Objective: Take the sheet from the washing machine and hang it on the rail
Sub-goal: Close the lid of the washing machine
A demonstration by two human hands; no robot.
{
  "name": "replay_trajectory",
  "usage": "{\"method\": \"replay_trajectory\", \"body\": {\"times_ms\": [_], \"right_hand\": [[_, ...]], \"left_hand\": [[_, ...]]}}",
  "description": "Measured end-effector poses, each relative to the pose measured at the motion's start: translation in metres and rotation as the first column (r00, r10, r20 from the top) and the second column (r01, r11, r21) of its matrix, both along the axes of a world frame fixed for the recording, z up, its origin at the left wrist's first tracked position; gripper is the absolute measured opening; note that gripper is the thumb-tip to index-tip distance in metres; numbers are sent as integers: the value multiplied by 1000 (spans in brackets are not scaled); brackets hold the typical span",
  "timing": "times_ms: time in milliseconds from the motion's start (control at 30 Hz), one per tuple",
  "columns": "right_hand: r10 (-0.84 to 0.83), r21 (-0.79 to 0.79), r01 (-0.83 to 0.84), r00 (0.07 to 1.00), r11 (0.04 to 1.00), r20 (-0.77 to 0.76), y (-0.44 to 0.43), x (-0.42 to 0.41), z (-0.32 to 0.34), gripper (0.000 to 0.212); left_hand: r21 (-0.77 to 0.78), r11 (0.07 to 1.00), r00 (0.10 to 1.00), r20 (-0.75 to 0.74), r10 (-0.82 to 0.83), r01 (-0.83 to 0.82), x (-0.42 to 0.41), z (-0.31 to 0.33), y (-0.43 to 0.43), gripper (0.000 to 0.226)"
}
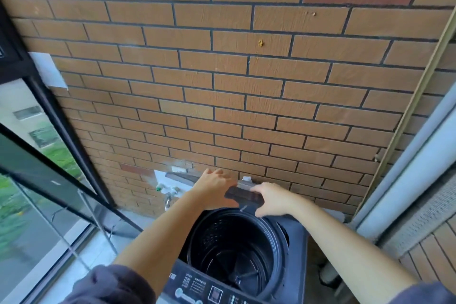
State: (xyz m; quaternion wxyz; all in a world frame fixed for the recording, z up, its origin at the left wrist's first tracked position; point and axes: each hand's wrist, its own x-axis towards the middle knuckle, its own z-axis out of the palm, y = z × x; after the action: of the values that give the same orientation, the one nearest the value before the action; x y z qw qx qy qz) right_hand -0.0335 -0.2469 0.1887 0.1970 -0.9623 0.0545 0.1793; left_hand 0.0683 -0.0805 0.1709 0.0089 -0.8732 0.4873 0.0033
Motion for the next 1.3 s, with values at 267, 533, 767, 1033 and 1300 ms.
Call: {"method": "replay_trajectory", "body": {"times_ms": [267,533,767,1033,1300], "right_hand": [[-23,28,27,993,999,-117,38,-36,-55,58],[-83,14,86,987,996,-139,61,-57,-121,53],[-102,-44,96,985,994,-137,78,-71,-175,58],[-186,-14,185,982,983,-45,85,-79,-204,58],[-293,163,286,956,944,18,88,-80,-190,54]], "left_hand": [[165,986,995,-93,-21,36,-32,-61,32,70],[240,971,986,-156,56,-17,-53,-122,48,62],[237,964,960,-220,173,-119,-74,-174,57,39],[145,972,938,-267,220,-186,-79,-196,61,47],[12,939,827,-469,309,-344,-88,-181,77,52]]}}
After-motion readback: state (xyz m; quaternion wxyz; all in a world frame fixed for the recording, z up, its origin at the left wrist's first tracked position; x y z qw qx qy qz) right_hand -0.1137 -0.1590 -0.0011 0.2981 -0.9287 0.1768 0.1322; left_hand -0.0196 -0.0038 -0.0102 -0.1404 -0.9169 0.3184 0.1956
